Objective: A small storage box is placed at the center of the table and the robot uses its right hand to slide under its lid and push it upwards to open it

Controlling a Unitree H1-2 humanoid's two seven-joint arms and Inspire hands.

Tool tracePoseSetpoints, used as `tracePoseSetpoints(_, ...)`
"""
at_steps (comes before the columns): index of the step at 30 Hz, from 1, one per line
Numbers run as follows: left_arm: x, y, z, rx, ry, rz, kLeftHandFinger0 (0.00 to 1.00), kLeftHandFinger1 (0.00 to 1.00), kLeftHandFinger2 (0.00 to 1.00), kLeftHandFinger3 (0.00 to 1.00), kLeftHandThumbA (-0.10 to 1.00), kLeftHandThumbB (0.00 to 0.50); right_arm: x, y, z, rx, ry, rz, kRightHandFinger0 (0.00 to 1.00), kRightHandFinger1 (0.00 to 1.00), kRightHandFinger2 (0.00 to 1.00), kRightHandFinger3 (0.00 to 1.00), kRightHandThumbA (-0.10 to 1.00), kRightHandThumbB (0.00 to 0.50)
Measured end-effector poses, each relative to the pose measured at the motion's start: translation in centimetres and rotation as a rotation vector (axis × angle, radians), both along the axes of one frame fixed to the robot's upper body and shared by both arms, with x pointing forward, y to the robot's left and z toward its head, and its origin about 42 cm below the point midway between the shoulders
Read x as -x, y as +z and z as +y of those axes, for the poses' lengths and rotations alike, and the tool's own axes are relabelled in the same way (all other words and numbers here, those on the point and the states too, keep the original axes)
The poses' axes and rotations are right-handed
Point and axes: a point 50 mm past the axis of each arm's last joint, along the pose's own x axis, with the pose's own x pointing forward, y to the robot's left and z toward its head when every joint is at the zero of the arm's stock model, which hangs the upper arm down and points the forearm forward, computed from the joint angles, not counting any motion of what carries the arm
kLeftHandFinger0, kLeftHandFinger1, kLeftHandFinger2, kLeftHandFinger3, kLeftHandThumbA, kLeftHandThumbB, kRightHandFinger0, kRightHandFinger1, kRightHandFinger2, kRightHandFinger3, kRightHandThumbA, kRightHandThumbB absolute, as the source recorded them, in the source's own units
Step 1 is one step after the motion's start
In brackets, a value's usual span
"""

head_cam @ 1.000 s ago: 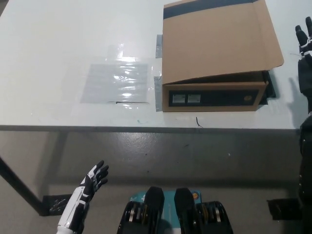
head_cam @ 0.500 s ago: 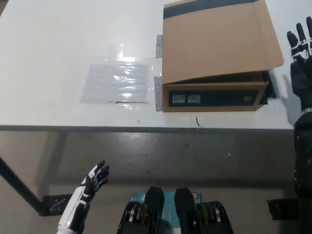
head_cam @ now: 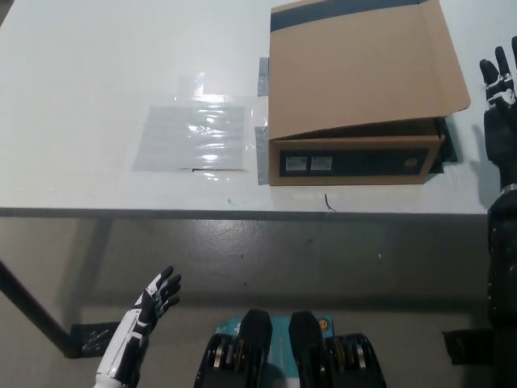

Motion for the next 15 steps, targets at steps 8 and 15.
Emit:
tracePoseSetpoints(8,0.0,0.0,0.0,0.001,0.000,0.000,1.00,1.00,1.00,1.00,1.00,0.271,-0.1,-0.7,0.5,-0.010,0.019,0.009,1.00,1.00,1.00,1.00,1.00,0.325)
tracePoseSetpoints(15,0.0,0.0,0.0,0.001,0.000,0.000,1.00,1.00,1.00,1.00,1.00,0.278,-0.3,-1.4,1.0,-0.019,0.037,0.021,1.00,1.00,1.00,1.00,1.00,0.311)
